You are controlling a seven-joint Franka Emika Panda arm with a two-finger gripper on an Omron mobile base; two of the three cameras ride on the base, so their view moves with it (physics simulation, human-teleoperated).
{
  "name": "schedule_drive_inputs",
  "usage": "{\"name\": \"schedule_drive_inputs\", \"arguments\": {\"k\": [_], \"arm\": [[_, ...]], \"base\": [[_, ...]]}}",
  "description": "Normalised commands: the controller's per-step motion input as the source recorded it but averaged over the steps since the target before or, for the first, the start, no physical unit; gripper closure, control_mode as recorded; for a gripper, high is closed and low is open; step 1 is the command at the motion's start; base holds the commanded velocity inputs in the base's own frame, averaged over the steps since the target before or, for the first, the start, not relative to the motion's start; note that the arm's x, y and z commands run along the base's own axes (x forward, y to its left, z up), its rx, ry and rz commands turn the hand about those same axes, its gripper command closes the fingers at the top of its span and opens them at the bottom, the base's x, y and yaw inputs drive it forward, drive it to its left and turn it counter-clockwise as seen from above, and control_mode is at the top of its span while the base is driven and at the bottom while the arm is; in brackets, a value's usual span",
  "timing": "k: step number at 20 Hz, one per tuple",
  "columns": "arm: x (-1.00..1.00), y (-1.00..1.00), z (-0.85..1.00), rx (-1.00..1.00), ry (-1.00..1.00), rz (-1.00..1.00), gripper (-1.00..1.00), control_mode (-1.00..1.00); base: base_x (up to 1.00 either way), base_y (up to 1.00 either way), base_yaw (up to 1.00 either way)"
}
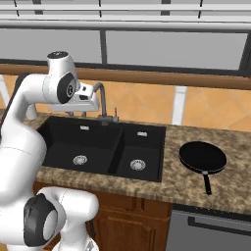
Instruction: Pick the pan and sponge and place them into the sink. Then turn on the water.
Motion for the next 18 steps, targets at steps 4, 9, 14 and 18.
{"name": "schedule_drive_inputs", "arguments": {"k": [4, 9, 14, 18], "arm": [[-0.01, -0.23, -0.17, 0.0, -0.01, 0.0, -1.0, -1.0], [0.0, -1.0, -0.09, -0.07, 0.12, 0.0, -1.0, -1.0], [0.08, -1.0, -0.11, -0.05, 0.2, -0.03, -1.0, -1.0], [0.04, -1.0, -0.24, -0.04, 0.19, -0.09, -1.0, -1.0]], "base": [[0.0, 0.0, 0.0], [0.0, 0.0, 0.0], [0.0, 0.0, 0.0], [0.0, 0.0, 0.0]]}}
